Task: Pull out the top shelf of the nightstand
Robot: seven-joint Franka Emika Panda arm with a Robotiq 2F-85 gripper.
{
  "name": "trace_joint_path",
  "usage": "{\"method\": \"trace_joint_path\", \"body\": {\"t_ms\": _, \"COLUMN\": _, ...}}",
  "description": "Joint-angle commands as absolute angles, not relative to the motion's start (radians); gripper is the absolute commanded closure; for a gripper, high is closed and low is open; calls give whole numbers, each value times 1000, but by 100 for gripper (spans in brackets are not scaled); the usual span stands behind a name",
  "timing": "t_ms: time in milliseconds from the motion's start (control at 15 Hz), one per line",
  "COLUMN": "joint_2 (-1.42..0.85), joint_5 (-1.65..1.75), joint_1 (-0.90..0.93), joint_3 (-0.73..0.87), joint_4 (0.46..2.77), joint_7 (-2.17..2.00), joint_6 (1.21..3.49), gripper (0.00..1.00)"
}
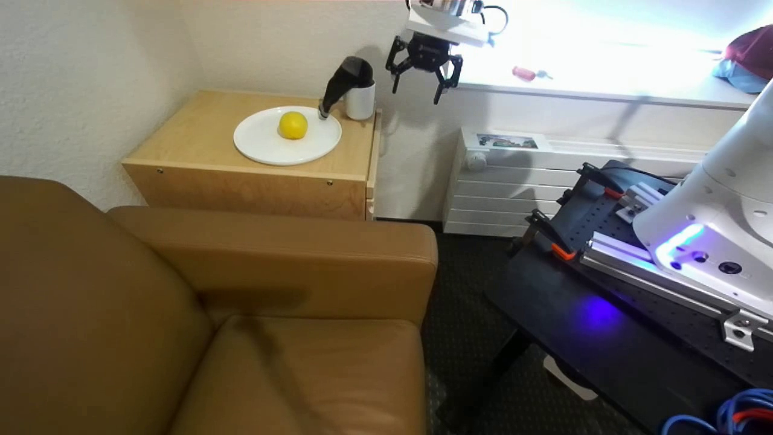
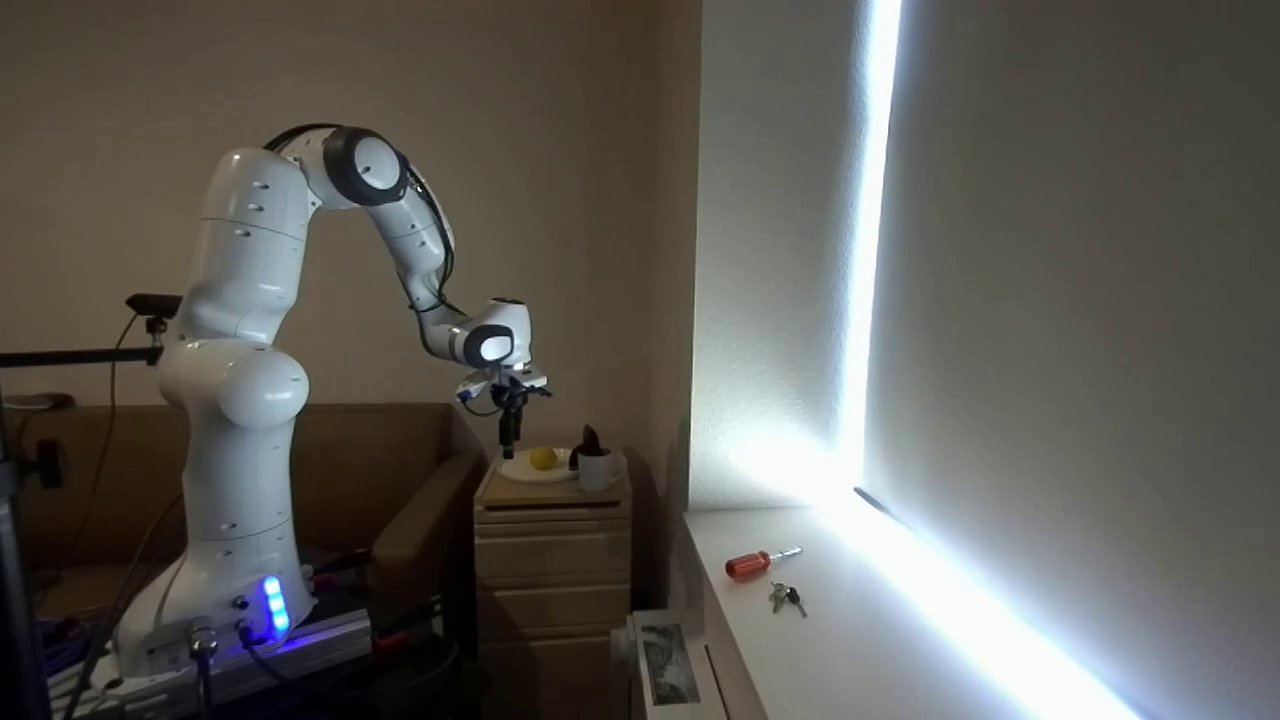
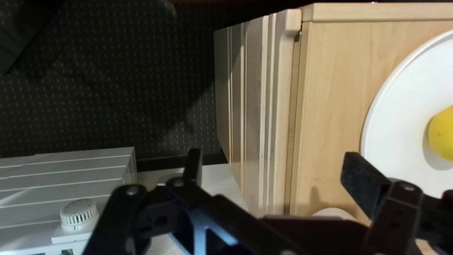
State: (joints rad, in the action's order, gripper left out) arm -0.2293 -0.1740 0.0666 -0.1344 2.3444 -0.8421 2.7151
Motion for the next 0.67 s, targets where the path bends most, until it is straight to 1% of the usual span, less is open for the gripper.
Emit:
{"method": "trace_joint_path", "body": {"t_ms": 0, "joint_2": -246, "joint_5": -203, "joint_1": 100, "joint_3": -101, "joint_4": 2335, "joint_7": -828, "joint_6": 2720, "gripper": 0}}
{"method": "trace_joint_path", "body": {"t_ms": 133, "joint_2": -267, "joint_5": -210, "joint_1": 104, "joint_3": -98, "joint_4": 2319, "joint_7": -828, "joint_6": 2723, "gripper": 0}}
{"method": "trace_joint_path", "body": {"t_ms": 200, "joint_2": -260, "joint_5": -92, "joint_1": 156, "joint_3": -30, "joint_4": 2322, "joint_7": -938, "joint_6": 2688, "gripper": 0}}
{"method": "trace_joint_path", "body": {"t_ms": 467, "joint_2": -353, "joint_5": 111, "joint_1": 248, "joint_3": 70, "joint_4": 2271, "joint_7": -1130, "joint_6": 2726, "gripper": 0}}
{"method": "trace_joint_path", "body": {"t_ms": 600, "joint_2": -390, "joint_5": 151, "joint_1": 278, "joint_3": 91, "joint_4": 2252, "joint_7": -1205, "joint_6": 2749, "gripper": 0}}
